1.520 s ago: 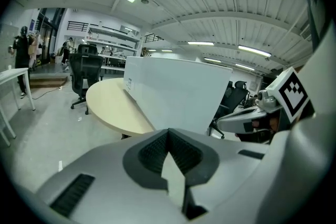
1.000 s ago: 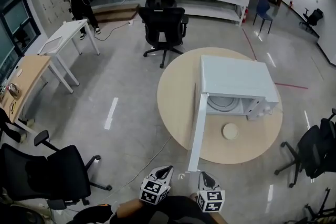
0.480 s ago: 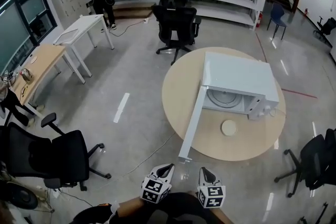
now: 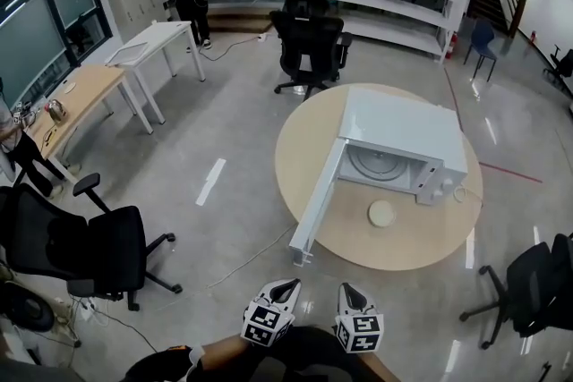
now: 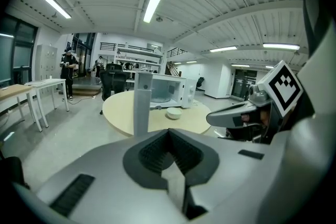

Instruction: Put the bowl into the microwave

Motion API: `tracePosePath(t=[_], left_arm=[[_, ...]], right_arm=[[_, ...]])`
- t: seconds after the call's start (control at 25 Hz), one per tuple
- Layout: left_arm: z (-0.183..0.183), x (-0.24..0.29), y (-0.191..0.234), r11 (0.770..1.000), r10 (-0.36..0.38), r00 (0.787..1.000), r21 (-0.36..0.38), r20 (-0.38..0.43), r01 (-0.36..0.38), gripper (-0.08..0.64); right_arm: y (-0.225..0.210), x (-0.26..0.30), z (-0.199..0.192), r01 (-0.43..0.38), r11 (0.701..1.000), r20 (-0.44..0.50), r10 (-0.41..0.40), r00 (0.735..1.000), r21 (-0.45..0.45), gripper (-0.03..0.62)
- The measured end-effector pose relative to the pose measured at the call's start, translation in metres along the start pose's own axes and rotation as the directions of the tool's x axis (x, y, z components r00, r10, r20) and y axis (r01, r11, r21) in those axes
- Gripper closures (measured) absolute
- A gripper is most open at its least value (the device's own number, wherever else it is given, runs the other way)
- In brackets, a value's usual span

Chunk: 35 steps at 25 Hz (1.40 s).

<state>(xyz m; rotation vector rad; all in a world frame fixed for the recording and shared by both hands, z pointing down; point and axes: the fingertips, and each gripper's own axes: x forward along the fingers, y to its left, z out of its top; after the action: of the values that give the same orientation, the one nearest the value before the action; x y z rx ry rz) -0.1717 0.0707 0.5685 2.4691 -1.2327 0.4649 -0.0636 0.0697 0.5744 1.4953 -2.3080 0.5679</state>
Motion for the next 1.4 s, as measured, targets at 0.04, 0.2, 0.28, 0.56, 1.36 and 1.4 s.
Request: tracePosePath(t=[0.04,0.2,0.28,0.56,1.36,1.4], left_arm=[[0.000,0.001,-0.007,1.000,-0.006,1.000,0.006,0.003,0.006,0.514],[0.000,0.006,-0.030,1.000,-0.024,1.000,0.017,0.018,0.024,0.514],[0.001,0.009,-0.039,0.999,-0.030,0.999,0.013,0.025,0.029,0.514],[0.011,0.022,-0.073,0.996,-0.082,0.996,0.038,0.046,0.080,0.514],[0.026,0.047,-0.076,0.982,-0.179,0.984,0.059,0.019,0.178,0.514],[0.028,0.046,-0.072,0.982,-0.183,0.983,0.059,0.017,0.182,0.514]], right_arm=[[-0.003,-0.003,-0.001,0.000,1.000,0.003,0.000,1.000,-0.001,0.577],[-0.013,-0.017,-0.007,0.001,1.000,0.013,-0.001,1.000,-0.011,0.577],[-0.017,-0.024,-0.008,0.001,1.000,0.015,-0.001,1.000,-0.018,0.577],[-0.034,-0.043,-0.014,0.019,1.000,0.021,-0.018,1.000,-0.013,0.577],[-0.043,-0.030,-0.007,0.075,0.996,0.018,-0.076,0.997,0.038,0.577],[-0.041,-0.029,-0.003,0.078,0.996,0.019,-0.079,0.997,0.038,0.577]])
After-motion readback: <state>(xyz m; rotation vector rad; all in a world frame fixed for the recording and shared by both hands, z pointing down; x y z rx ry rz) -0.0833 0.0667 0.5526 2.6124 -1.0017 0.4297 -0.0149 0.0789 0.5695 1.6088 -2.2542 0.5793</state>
